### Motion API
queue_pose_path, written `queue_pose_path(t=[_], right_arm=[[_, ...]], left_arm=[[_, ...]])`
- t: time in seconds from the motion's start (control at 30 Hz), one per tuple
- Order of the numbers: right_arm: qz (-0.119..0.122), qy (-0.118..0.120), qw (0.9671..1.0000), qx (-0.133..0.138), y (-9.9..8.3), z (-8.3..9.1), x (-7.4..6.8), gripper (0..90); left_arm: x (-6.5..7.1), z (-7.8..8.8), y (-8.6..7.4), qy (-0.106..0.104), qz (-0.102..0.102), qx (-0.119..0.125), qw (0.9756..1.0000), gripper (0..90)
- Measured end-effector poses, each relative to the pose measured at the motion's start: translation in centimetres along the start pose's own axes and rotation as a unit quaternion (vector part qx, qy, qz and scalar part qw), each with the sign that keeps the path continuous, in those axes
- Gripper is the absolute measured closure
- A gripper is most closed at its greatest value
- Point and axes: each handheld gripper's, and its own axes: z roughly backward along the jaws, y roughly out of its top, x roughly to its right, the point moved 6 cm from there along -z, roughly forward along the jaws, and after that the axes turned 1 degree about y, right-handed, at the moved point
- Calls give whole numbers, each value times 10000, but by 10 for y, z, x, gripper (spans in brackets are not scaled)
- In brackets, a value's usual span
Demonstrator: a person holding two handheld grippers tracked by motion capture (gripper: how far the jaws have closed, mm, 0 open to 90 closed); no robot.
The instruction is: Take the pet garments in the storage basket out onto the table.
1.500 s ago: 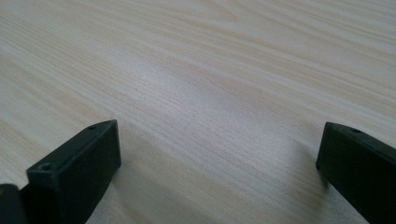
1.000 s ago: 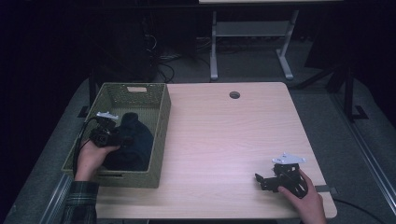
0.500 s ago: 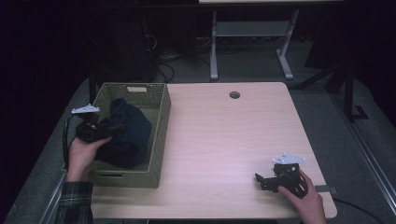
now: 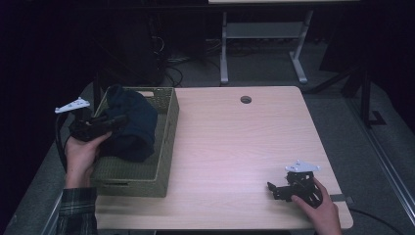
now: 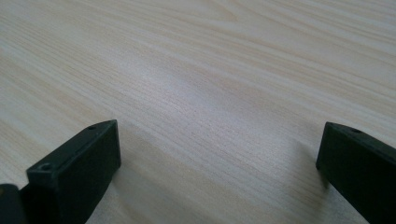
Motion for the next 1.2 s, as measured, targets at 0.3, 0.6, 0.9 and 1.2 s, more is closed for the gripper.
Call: queue_pose_path(t=[0.3, 0.6, 0.9, 1.2], right_arm=[[5, 0, 10000, 5, 0, 0, 0, 0], [4, 0, 10000, 4, 0, 0, 0, 0], [1, 2, 10000, 6, 0, 0, 0, 0], [11, 8, 10000, 10, 0, -1, 0, 0]], left_arm=[[16, 0, 17, -215, -124, 246, 9994, 684], [37, -9, 30, -464, -280, 361, 9979, 684], [60, -22, 40, -724, -450, 402, 9955, 685], [80, -39, 46, -913, -548, 403, 9935, 686]])
